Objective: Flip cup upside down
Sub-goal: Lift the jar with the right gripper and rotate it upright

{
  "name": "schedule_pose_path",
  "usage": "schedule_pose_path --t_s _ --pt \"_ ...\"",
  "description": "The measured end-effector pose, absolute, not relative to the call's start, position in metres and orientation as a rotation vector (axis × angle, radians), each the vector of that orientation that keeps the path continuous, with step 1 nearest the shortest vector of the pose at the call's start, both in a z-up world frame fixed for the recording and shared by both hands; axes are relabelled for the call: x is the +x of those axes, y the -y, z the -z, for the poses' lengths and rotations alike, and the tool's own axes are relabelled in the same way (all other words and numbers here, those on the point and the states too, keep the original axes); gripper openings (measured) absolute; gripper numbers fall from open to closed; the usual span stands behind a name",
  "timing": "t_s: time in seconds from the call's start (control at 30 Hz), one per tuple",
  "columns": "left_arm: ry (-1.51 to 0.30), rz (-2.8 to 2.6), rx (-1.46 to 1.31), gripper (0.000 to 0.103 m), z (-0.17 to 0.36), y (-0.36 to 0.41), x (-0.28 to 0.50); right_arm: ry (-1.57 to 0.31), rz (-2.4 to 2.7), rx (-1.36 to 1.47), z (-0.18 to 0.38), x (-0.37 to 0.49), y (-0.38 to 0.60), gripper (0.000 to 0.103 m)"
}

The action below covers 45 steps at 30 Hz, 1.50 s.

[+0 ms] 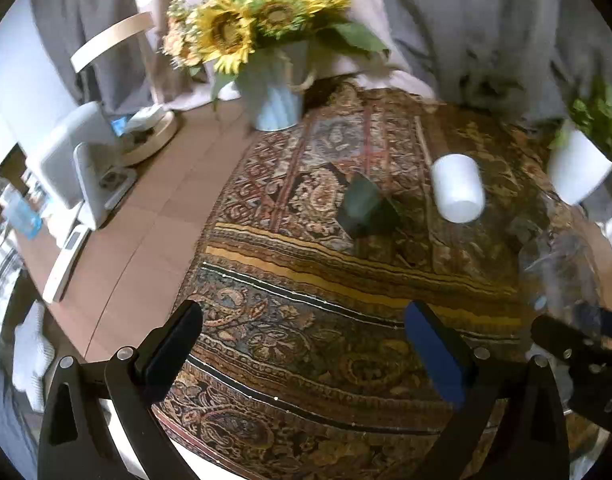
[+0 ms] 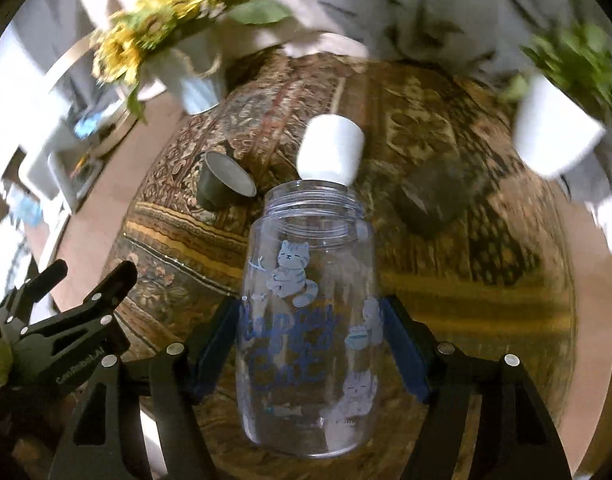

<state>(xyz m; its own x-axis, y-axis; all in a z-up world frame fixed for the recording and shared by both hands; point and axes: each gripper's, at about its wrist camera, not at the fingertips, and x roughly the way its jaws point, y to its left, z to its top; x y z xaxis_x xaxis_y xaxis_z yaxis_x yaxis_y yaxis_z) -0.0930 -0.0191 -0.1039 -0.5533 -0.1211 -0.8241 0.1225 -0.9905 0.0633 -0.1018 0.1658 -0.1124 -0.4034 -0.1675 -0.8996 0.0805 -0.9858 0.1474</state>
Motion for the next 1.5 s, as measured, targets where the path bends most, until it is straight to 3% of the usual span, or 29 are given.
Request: schedule_pose_path --t_s 0.47,0.93,1.03,1.5 --pt "0.188 2.668 1.521 0.103 0.132 0.026 -0.085 0.341 2.500 1.830 0.180 -0.079 -0.151 0.071" --pt "0.214 2.625 1.550 0.103 0.145 0.027 -0.082 0.278 2.536 1.798 0.189 -0.079 -0.144 0.073" --pt "0.197 2.634 1.536 0.103 0.139 0.027 -0.079 0.281 2.588 1.760 0.180 -0.074 -0.147 0.086" --pt "0.113 2.791 1.301 0.103 0.061 0.011 -0.040 0.298 2.882 1.446 0.071 -0.016 -0.176 0.086"
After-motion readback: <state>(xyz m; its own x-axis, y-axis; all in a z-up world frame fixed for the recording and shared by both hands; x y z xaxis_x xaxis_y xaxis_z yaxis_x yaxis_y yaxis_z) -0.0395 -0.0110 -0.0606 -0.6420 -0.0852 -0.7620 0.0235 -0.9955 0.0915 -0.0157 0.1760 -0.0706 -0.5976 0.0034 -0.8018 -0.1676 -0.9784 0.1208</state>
